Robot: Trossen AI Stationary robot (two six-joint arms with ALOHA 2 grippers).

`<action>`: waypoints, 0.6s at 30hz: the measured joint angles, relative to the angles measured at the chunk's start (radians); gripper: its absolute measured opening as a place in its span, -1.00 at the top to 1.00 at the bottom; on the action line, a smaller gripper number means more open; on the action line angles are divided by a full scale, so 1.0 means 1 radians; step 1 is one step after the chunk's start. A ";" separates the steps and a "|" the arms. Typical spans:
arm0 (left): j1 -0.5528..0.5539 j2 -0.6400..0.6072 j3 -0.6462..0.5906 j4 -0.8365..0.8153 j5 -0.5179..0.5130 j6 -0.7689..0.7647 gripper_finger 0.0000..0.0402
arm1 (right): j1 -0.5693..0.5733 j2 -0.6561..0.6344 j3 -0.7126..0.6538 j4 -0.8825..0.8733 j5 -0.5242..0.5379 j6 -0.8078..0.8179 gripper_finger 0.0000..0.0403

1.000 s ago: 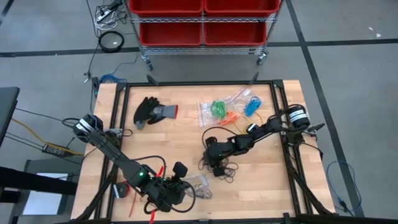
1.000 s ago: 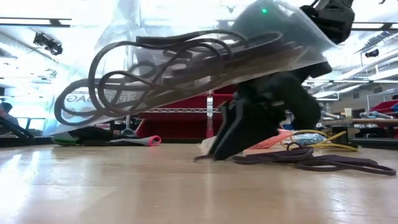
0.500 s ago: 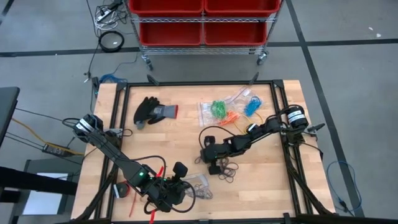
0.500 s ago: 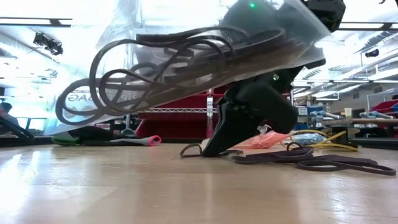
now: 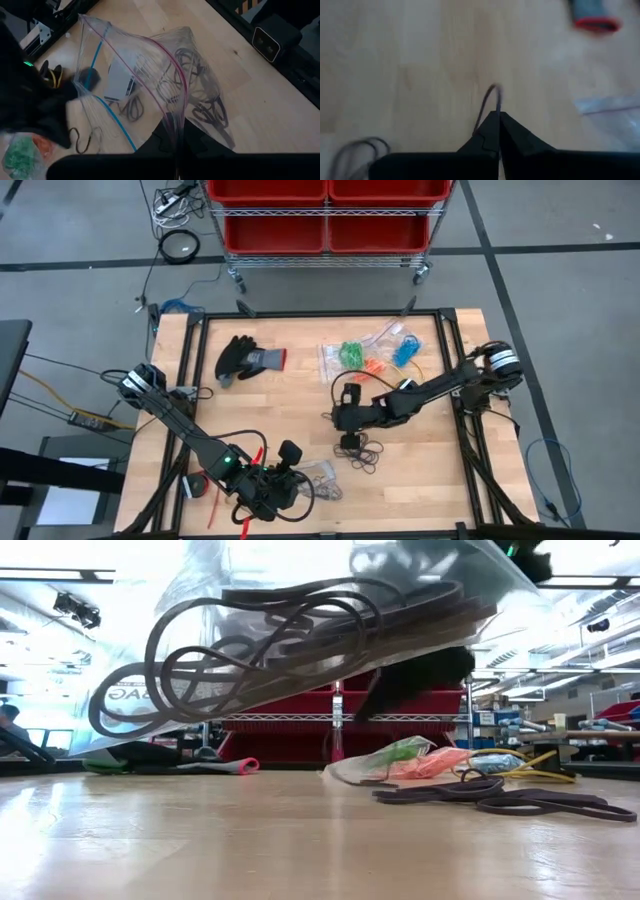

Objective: Sort rubber bands
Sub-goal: Put the black rubber band into the transparent zip bag

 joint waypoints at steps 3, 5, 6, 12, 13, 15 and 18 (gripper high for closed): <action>0.000 0.000 0.000 0.000 0.000 0.000 0.99 | 0.030 -0.069 0.002 0.024 0.051 0.000 1.00; 0.000 0.000 0.000 0.001 0.000 0.000 0.99 | 0.049 -0.106 0.002 0.041 0.075 -0.001 1.00; 0.000 0.000 0.000 0.001 0.000 0.000 0.99 | 0.060 -0.123 0.002 0.057 0.084 -0.001 1.00; 0.000 0.000 0.000 0.002 0.000 0.000 0.99 | 0.123 -0.204 0.004 0.240 0.105 -0.099 1.00; 0.000 0.000 0.000 0.005 0.000 0.000 0.99 | 0.130 -0.211 0.004 0.277 0.105 -0.121 1.00; 0.000 0.000 0.000 0.016 0.000 0.000 0.99 | 0.146 -0.229 0.004 0.342 0.104 -0.157 1.00; 0.000 0.000 0.000 0.022 0.000 0.000 0.99 | 0.163 -0.242 0.005 0.422 0.104 -0.200 1.00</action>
